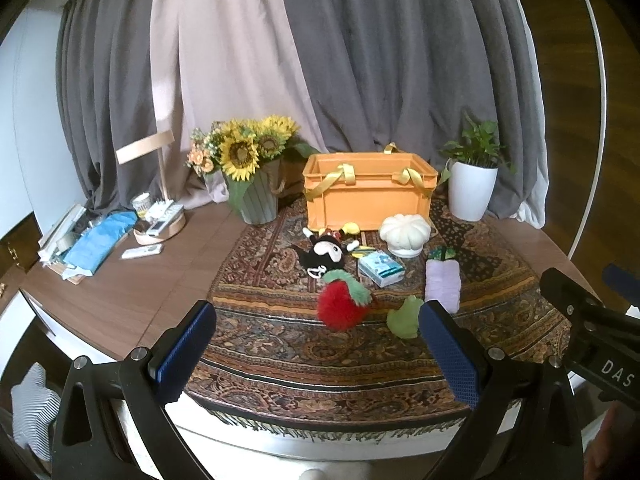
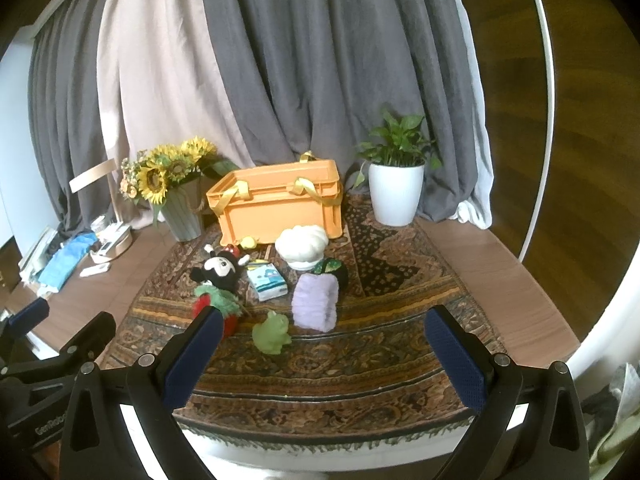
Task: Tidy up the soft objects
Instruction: 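Grasp the red strawberry plush with the left tool while the right tool grasps the lavender towel roll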
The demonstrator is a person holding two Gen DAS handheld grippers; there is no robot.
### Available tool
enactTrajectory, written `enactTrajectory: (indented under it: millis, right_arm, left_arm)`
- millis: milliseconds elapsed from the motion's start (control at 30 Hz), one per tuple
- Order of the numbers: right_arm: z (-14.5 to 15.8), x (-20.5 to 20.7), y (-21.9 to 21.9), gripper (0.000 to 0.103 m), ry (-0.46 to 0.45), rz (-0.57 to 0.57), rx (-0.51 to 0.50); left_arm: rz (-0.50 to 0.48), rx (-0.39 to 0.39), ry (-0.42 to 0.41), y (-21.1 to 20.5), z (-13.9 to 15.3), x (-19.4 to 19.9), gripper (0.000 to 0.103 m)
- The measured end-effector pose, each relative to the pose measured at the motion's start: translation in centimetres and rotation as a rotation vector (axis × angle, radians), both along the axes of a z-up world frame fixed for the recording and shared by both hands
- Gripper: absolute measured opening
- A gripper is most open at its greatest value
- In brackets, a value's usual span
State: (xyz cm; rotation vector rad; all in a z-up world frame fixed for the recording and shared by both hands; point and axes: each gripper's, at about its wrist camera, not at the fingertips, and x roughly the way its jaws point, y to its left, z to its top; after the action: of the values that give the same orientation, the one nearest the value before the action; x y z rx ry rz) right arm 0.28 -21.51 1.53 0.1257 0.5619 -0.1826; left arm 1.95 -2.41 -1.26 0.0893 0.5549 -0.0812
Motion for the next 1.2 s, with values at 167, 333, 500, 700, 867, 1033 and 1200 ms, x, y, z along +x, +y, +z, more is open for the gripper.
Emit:
enactTrajectory:
  millis: [167,333,500,700,867,1033,1200]
  right_arm:
    - [-0.8,2.2,0.0,0.102,0.044,0.009,0.015]
    - [-2.3,6.0,0.3,0.102,0.106,0.006,0.021]
    - [-4.2,9.8,-0.1,0.102,0.182,-0.005,0.030]
    - [-7.3,14.1,-1.2,0.101,0.270,-0.058,0.087]
    - [-9.6,16.7,-1.9,0.100,0.333,-0.085,0.128]
    - [-11.4,18.7,-2.4,0.099,0.376,-0.066,0.131]
    - [-13.4,20.9,-3.1,0.091,0.439,-0.022,0.158]
  left_arm:
    - [-0.010,-0.009,0.052,0.4,-0.9,2.1,0.103]
    - [-0.057,-0.005,0.134,0.4,-2.9,5.9,0.103]
    - [-0.117,-0.002,0.227,-0.2,-5.4,10.5,0.100]
    - [-0.196,0.013,0.328,-1.4,-8.6,15.2,0.096]
    - [-0.220,0.032,0.395,-2.1,-11.1,18.0,0.088]
    - [-0.218,0.034,0.454,-2.8,-13.1,20.1,0.080]
    - [-0.192,0.034,0.505,-3.4,-14.9,21.5,0.073]
